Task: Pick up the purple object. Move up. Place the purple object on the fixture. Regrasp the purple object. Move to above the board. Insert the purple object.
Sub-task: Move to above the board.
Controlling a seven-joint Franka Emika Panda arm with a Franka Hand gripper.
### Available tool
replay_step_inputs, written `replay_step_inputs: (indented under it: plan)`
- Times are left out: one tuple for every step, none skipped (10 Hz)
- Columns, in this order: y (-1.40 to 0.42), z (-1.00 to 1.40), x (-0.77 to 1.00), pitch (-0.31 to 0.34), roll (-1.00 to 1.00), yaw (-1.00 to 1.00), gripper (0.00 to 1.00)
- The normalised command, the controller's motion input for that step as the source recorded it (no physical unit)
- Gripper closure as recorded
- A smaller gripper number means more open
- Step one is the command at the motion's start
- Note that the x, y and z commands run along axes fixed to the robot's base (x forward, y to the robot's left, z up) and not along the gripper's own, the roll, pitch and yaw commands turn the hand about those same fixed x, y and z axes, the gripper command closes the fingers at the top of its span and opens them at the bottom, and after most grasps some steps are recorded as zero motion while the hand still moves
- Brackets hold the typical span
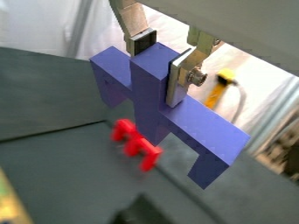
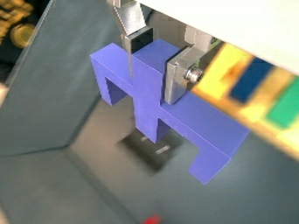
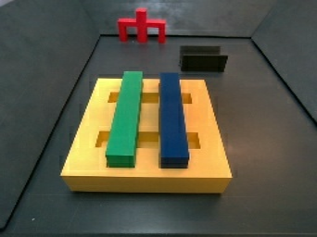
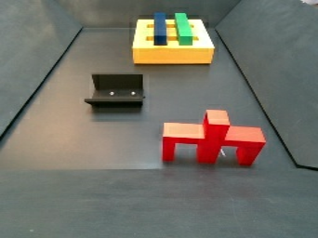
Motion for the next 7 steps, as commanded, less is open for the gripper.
replay_step_inputs:
  plan:
    - [-1.40,0.29,-1.09,0.073,-1.00,0.01,1.00]
    - [-1.40,0.30,-1.12,0.064,-1.00,0.01,1.00]
    - [-0.48,0.10,-0.42,0.054,-1.00,0.02,1.00]
    - [-0.15,0.02,-0.18,0.054,-1.00,0.02,1.00]
    - [-0.05,0.01,-0.08,0.046,-1.00,0.02,1.00]
    - [-0.05,0.02,-0.09,0.025,-1.00,0.02,1.00]
    - [0.00,0.00,-0.09,-0.014,-0.77,0.01,1.00]
